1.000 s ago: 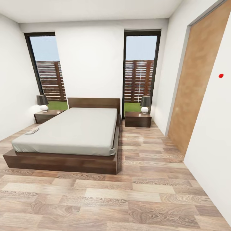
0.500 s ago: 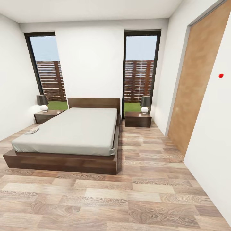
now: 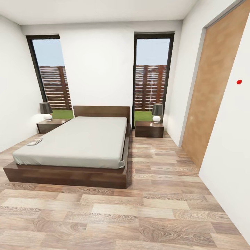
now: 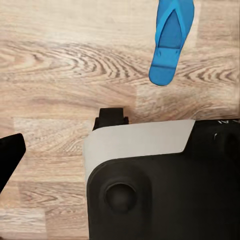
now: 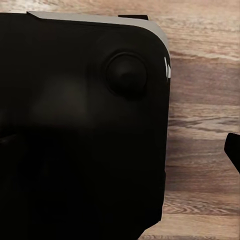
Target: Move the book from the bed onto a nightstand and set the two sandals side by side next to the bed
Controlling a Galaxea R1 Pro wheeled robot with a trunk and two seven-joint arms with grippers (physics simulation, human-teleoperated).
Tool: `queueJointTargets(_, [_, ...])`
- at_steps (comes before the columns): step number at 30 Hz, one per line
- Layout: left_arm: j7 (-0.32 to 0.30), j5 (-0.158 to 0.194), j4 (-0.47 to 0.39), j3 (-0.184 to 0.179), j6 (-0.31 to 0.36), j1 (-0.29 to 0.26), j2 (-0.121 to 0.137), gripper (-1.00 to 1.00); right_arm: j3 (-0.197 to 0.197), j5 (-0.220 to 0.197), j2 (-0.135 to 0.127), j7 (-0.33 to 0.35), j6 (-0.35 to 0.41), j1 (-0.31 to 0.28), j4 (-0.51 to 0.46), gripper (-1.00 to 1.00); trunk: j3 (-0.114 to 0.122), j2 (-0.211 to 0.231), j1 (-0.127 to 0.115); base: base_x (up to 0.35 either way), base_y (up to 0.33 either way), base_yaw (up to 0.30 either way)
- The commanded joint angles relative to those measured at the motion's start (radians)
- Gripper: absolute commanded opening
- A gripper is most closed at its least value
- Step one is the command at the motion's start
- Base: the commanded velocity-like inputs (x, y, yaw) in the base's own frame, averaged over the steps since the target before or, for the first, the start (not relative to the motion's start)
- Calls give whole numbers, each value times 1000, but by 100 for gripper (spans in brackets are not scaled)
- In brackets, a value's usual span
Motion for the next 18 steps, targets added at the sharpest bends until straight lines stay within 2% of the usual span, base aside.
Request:
queueJointTargets(1, [-4,-1,-10,-1,15,-14,0,100,0,0,-1,1,-3,0,0,100,-1,0,0,0,0,0])
queueJointTargets(5, [-6,-1,-37,-1,42,-59,-1,100,0,0,-2,1,-3,0,-1,100,-1,0,0,0,0,0])
queueJointTargets(18, [-16,-2,-68,-1,92,-122,-3,100,-2,1,-2,1,-3,0,-2,100,-1,0,0,0,0,0])
